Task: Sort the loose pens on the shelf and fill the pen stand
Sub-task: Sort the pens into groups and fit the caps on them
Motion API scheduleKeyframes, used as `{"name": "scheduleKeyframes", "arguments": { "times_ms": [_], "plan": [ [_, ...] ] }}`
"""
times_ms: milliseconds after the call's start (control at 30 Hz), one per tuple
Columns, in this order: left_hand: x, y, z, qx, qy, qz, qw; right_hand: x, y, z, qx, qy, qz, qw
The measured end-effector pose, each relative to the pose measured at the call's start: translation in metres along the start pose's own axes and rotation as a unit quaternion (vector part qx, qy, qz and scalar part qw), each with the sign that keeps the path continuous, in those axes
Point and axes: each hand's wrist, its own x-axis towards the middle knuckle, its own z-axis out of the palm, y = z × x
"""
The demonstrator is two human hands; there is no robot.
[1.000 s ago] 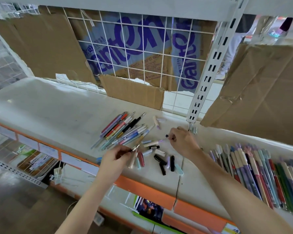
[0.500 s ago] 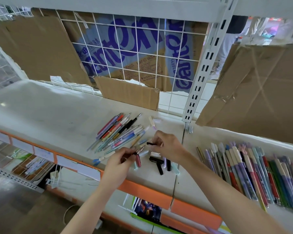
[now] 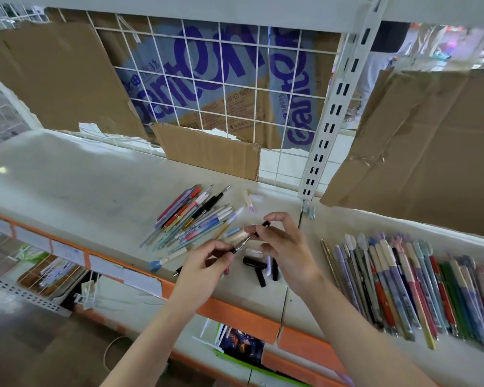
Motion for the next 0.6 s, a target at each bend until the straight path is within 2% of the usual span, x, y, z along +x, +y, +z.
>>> {"name": "scheduleKeyframes", "arguments": {
  "times_ms": [167,433,600],
  "plan": [
    [-0.001,0.001,-0.001,0.007,-0.002,0.008,1.000,0.000,0.001,0.004,-0.036,0.022,-0.020,0.999],
    [-0.002,0.006,0.001,-0.001,0.001,0.010,1.000,-0.001,0.002,0.004,-0.020,0.003,-0.028,0.999],
    [-0.003,0.006,0.000,-0.005,0.000,0.003,1.000,0.001,-0.004,-0.005,0.003,0.023,-0.041,0.999]
  ]
}}
